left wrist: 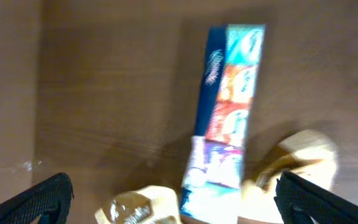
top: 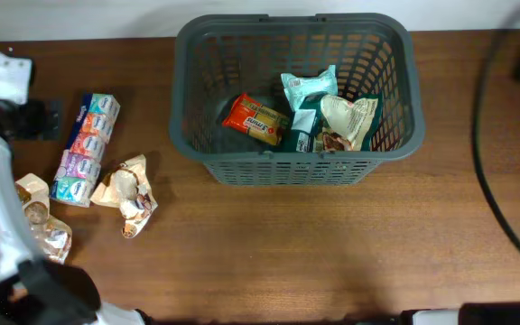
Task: Pack container
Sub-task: 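Move the left gripper to the Kleenex tissue pack row and grasp it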
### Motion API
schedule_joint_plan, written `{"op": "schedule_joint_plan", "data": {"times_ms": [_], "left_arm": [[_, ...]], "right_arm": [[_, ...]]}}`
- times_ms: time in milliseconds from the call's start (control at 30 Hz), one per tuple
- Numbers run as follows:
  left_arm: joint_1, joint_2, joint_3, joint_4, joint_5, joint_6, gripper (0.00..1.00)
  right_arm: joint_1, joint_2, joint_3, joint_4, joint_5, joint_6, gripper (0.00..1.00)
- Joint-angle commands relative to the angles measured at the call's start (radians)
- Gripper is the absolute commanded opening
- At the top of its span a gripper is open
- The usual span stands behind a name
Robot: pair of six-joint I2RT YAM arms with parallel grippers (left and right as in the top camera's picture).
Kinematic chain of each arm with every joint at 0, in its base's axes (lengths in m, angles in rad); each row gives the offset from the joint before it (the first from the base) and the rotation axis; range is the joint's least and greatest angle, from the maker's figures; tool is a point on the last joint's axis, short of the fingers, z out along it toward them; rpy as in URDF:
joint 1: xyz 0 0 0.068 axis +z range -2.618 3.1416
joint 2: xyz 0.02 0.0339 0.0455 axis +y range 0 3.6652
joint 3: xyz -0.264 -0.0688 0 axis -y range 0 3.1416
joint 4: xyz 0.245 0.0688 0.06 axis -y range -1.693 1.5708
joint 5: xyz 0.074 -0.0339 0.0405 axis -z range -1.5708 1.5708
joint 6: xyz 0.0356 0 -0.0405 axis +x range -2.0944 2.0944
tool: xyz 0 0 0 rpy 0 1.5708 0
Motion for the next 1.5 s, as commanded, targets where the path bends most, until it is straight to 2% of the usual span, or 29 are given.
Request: {"op": "schedule_joint_plan", "data": {"times_ms": [0,233,367,467,667,933,1467], "left_arm": [[0.043,0.122,-0.002,0.025,0.130,0.200,1.00],[0.019,0.322,-0.002,0.123,0.181,0.228,1.00],[-0.024,0.372,-0.002,0.134,0.213,0.259,1.00],[-0.059,0.377,-0.002,0.138,0.213,0.259,1.00],[-0.117,0.386,-0.002,0.195,0.213,0.258,0.90],[-0.131,0.453,-0.002,0.220,0.200,0.220,0.91],[-0.134,0.434,0.004,0.212,0.165,0.212,0.91]], "right_arm": [[-0.024,0.019,-0.012,-0.037,0.031,0.010,0.99],[-0.026,0.022,-0.012,-0.050,-0.005,0.014,0.99],[-0.026,0.035,-0.013,-0.071,-0.042,0.033,0.99],[-0.026,0.047,-0.014,-0.101,-0.042,0.066,0.99],[-0.026,0.062,-0.014,-0.155,-0.061,0.078,0.99],[-0.026,0.055,-0.014,-0.210,-0.061,0.078,0.99],[-0.026,0.053,-0.014,-0.224,-0.090,0.078,0.99]]}}
